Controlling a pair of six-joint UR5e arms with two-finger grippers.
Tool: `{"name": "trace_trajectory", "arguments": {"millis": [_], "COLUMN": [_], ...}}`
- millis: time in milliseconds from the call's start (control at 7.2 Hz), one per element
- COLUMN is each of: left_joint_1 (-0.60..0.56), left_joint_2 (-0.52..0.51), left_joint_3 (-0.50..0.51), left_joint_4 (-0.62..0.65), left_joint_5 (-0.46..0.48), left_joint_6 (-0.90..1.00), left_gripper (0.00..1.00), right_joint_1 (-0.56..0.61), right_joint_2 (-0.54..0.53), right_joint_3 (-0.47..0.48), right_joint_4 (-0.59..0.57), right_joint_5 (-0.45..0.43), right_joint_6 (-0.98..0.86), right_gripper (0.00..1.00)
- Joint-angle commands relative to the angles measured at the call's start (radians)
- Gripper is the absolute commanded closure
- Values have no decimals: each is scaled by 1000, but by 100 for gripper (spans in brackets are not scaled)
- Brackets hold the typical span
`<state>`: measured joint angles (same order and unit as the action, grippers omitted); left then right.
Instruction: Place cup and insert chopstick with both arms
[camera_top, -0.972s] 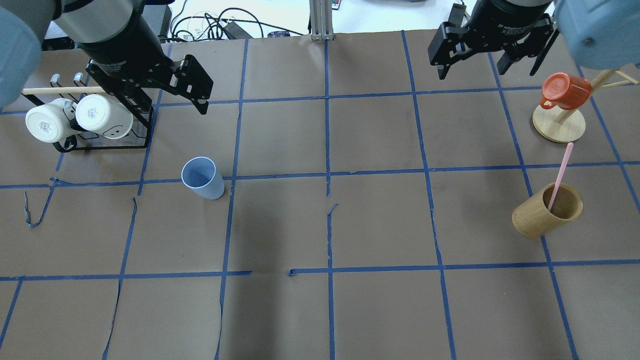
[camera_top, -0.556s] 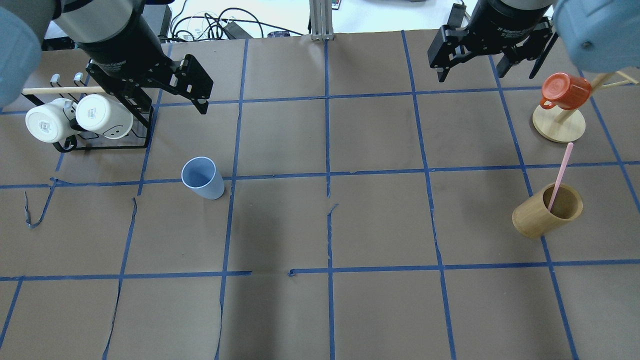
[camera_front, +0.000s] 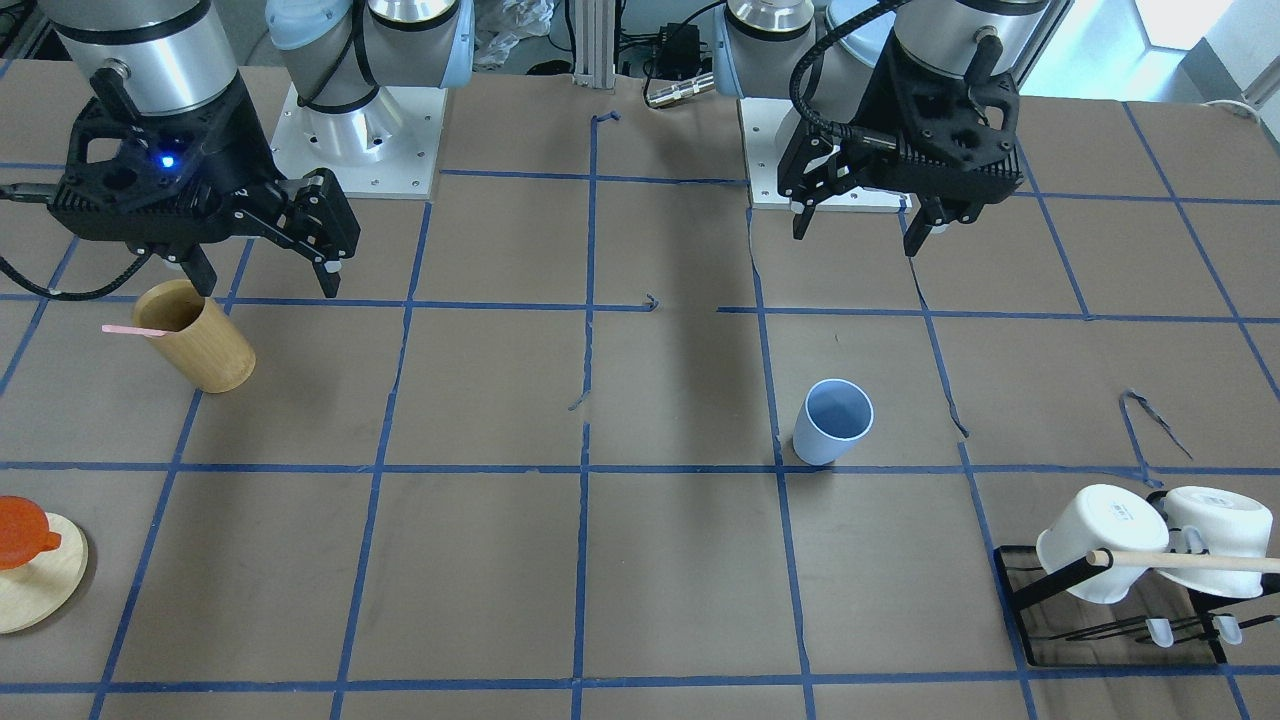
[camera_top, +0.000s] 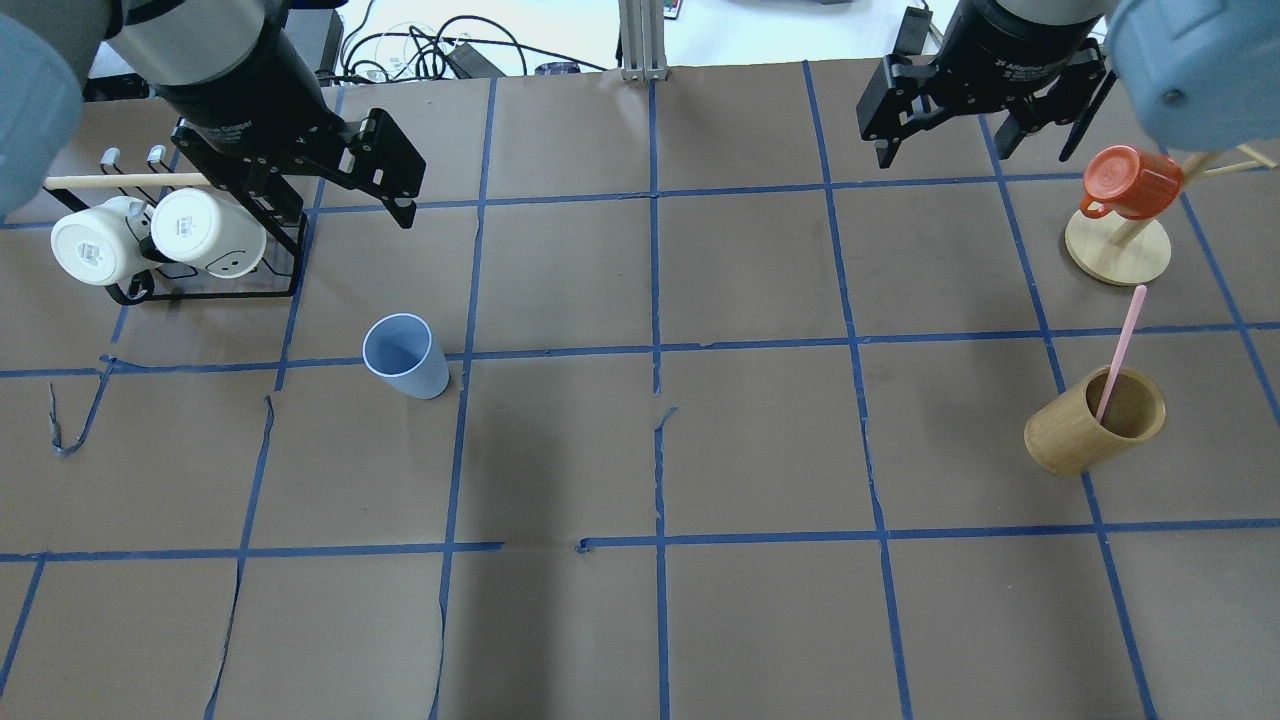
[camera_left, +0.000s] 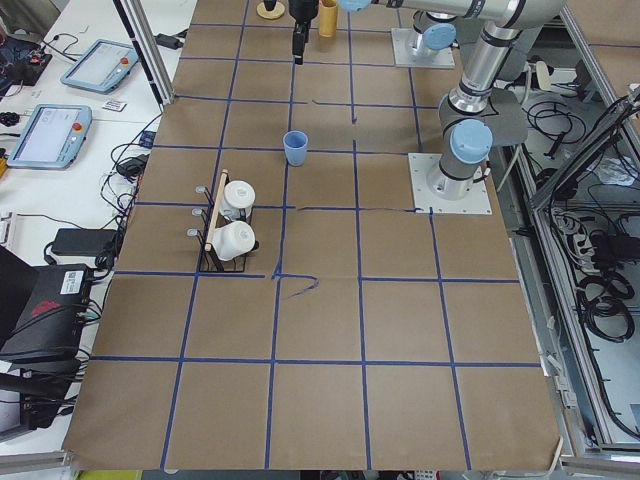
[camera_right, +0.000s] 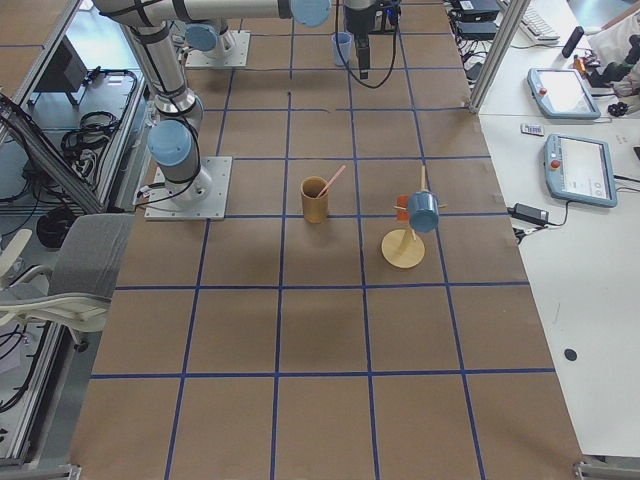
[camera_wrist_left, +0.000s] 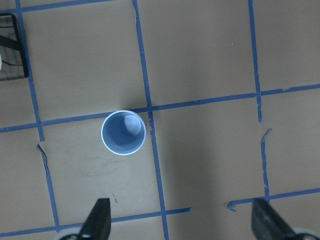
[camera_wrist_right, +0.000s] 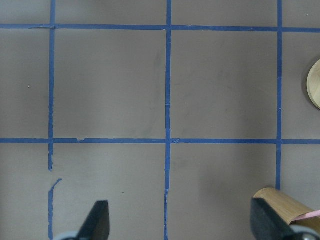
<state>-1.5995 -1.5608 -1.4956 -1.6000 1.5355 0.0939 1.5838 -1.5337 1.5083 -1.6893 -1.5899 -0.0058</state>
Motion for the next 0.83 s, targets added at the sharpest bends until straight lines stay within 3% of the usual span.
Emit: {"name": "trace_trajectory", "arguments": {"millis": [0, 694], "left_joint_1": [0, 16], "left_joint_2": [1, -17], "left_joint_3": [0, -21], "left_joint_4": [0, 12], "left_joint_5": [0, -6], "left_joint_6": [1, 16], "left_gripper": [0, 0], "right_joint_1": [-5, -5], "right_joint_2": [0, 0], "right_joint_3": [3, 7], "right_joint_4": [5, 2], "right_joint_5": [1, 1], "right_joint_6": [1, 1], "right_gripper": [0, 0]}}
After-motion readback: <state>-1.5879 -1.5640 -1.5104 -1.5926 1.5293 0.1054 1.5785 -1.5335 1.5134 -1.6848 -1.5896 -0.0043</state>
